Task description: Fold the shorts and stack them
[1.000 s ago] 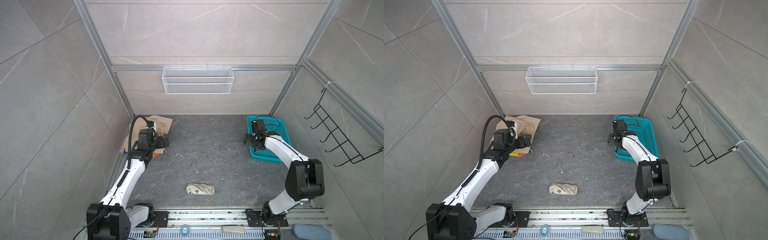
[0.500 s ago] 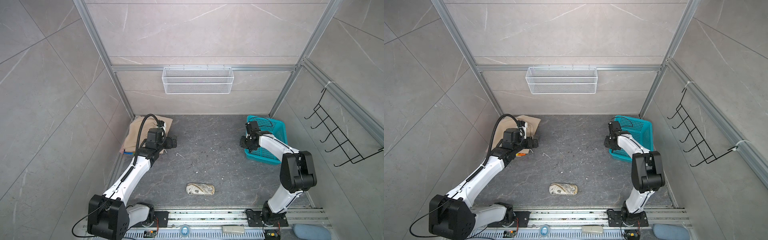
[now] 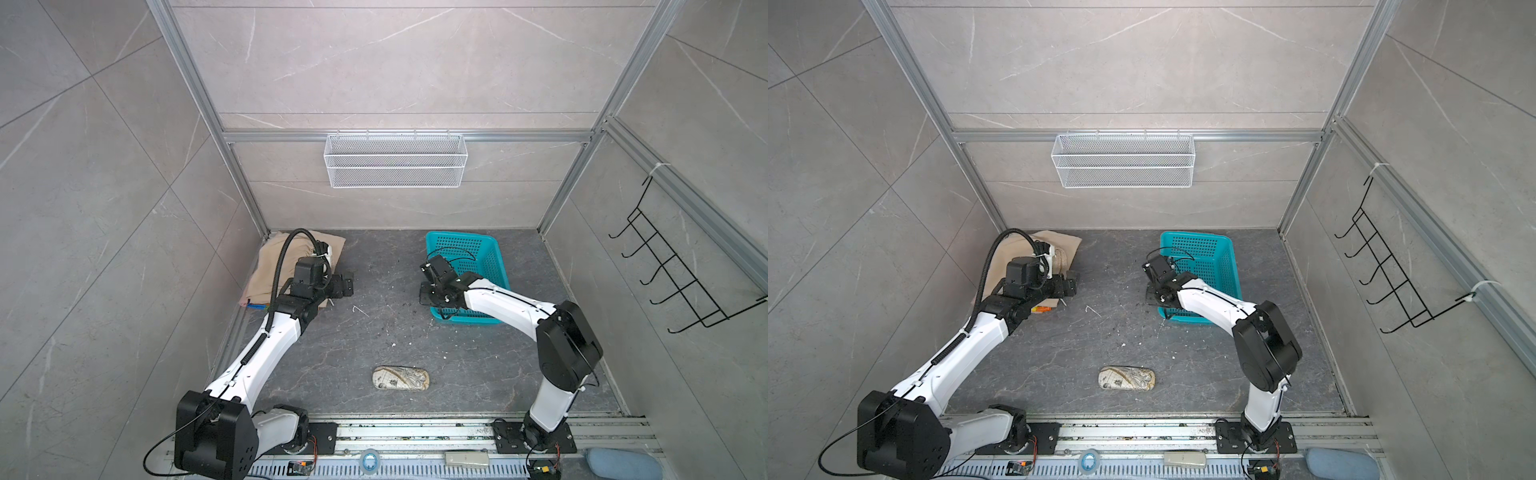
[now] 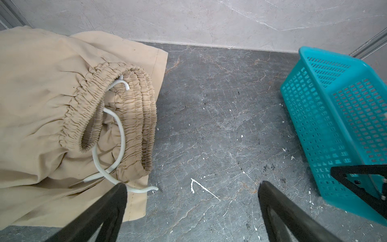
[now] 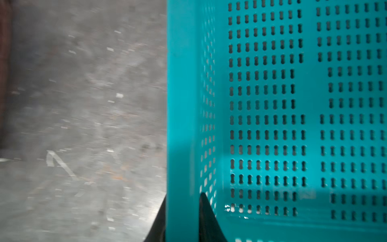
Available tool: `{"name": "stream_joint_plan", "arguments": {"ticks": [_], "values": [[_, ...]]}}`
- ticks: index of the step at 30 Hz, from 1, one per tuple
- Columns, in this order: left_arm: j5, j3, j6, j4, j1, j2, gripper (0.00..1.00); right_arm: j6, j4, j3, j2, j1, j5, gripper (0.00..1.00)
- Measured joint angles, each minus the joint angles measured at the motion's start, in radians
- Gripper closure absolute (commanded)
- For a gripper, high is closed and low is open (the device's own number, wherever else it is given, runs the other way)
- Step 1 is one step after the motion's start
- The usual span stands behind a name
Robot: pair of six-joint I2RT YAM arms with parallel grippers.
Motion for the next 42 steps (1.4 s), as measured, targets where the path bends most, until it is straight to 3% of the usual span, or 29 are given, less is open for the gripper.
{"name": "stream_joint_plan", "arguments": {"ticks": [6,10,16,22,23,28,33,38,42], "values": [[-0.008,0.001,0.001,-0.014,0.0,-0.009,0.0,0.078,0.007,0.205,0.146,0.056,0.006,0.82],[-0.021,0.001,0.001,-0.021,0.0,-0.01,0.0,0.091,0.034,0.25,0.192,0.057,-0.014,0.68],[-0.049,0.001,0.001,-0.021,0.0,-0.01,0.0,0.121,0.055,0.267,0.225,0.055,-0.119,0.43],[-0.111,0.001,0.014,-0.019,0.0,-0.01,0.0,0.103,0.051,0.285,0.206,0.056,-0.162,0.03],[-0.131,0.001,0.019,-0.017,0.001,-0.01,0.0,0.089,0.044,0.286,0.194,0.056,-0.16,0.01],[-0.212,-0.041,0.047,0.05,0.044,-0.01,0.0,0.004,-0.014,0.282,0.069,0.027,-0.106,0.01],[-0.319,-0.186,0.091,0.186,0.134,-0.016,0.0,-0.094,-0.038,0.194,-0.154,-0.117,-0.003,0.01],[-0.406,-0.303,0.095,0.28,0.201,-0.011,0.0,-0.146,-0.044,0.004,-0.32,-0.321,0.175,0.01],[-0.436,-0.373,0.092,0.424,0.209,0.051,0.0,-0.16,-0.033,-0.206,-0.381,-0.389,0.382,0.01]]}}
